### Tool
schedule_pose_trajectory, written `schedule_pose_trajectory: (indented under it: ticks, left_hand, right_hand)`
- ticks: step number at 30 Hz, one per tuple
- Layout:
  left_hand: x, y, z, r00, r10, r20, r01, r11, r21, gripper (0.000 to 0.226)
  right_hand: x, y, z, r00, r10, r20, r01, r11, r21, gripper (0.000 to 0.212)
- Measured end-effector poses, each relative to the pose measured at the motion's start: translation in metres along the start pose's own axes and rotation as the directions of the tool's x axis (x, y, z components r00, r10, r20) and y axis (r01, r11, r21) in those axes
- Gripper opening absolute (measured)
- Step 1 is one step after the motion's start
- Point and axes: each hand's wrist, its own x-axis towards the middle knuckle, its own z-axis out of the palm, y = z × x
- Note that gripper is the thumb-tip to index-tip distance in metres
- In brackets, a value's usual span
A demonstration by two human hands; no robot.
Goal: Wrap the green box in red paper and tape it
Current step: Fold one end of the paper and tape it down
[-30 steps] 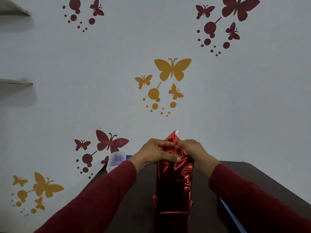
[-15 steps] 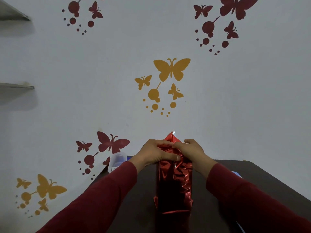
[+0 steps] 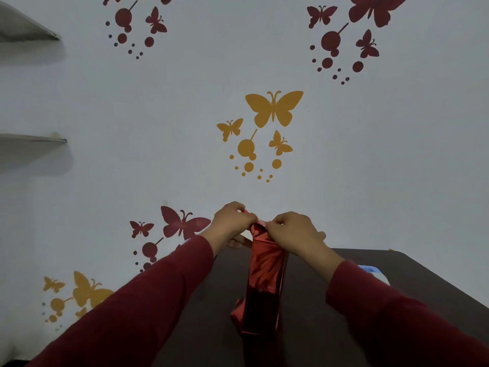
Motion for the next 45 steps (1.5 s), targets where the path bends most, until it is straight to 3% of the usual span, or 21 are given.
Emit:
schedule_pose_trajectory:
  ticks: [2,6,9,13,18,20,23,27,29,33,37,39,42,45]
  left_hand:
    - [0.003,0.003,-0.001,0.998,-0.015,-0.053,0.015,1.000,0.005,0.021]
    - [0.007,0.007,-0.005,0.992,-0.030,-0.121,0.025,0.999,-0.037,0.023]
    - [0.005,0.005,-0.011,0.997,-0.034,-0.074,0.031,0.999,-0.041,0.014]
    - [0.008,-0.001,-0.025,0.998,0.029,-0.047,-0.031,0.998,-0.051,0.022]
    - [0.007,-0.002,-0.027,0.970,0.185,-0.155,-0.140,0.955,0.261,0.008]
    - [0.009,0.000,-0.029,0.948,0.269,-0.174,-0.185,0.903,0.388,0.007]
    - [0.007,0.005,-0.031,0.911,0.402,-0.092,-0.297,0.795,0.528,0.008]
    - [0.000,0.016,-0.034,0.813,0.575,0.089,-0.416,0.466,0.781,0.012]
    - [-0.002,0.022,-0.035,0.811,0.573,0.122,-0.399,0.388,0.831,0.009]
    - [-0.006,0.033,-0.034,0.819,0.567,0.092,-0.347,0.361,0.866,0.022]
    - [-0.006,0.046,-0.038,0.866,0.498,0.035,-0.315,0.490,0.813,0.029]
    - [-0.009,0.053,-0.044,0.874,0.479,0.082,-0.344,0.490,0.801,0.030]
    - [-0.017,0.061,-0.055,0.818,0.550,0.169,-0.445,0.419,0.791,0.027]
    - [-0.021,0.063,-0.062,0.804,0.476,0.355,-0.575,0.474,0.667,0.038]
  right_hand:
    - [-0.008,-0.008,0.007,1.000,-0.020,-0.016,0.019,0.996,-0.091,0.058]
    - [-0.016,-0.011,0.025,0.996,-0.059,-0.068,0.036,0.953,-0.300,0.084]
    - [-0.017,-0.006,0.034,0.983,-0.121,-0.137,0.081,0.959,-0.271,0.064]
    - [-0.019,-0.004,0.038,0.986,-0.120,-0.112,0.100,0.979,-0.175,0.048]
    - [-0.020,-0.002,0.040,0.988,-0.128,-0.091,0.117,0.986,-0.120,0.046]
    - [-0.021,-0.002,0.039,0.988,-0.125,-0.087,0.118,0.990,-0.083,0.044]
    - [-0.022,0.000,0.037,0.985,-0.142,-0.103,0.139,0.990,-0.030,0.038]
    - [-0.022,0.004,0.032,0.983,-0.155,-0.097,0.158,0.987,0.023,0.037]
    - [-0.023,0.005,0.031,0.982,-0.163,-0.091,0.167,0.985,0.041,0.042]
    - [-0.025,0.006,0.032,0.985,-0.158,-0.077,0.162,0.985,0.059,0.046]
    - [-0.026,0.007,0.032,0.987,-0.151,-0.054,0.156,0.983,0.092,0.047]
    - [-0.027,0.006,0.030,0.986,-0.161,-0.042,0.164,0.982,0.096,0.046]
    - [-0.026,0.009,0.025,0.990,-0.141,0.000,0.140,0.982,0.126,0.041]
    - [-0.020,0.014,0.022,0.991,-0.127,0.035,0.120,0.978,0.172,0.035]
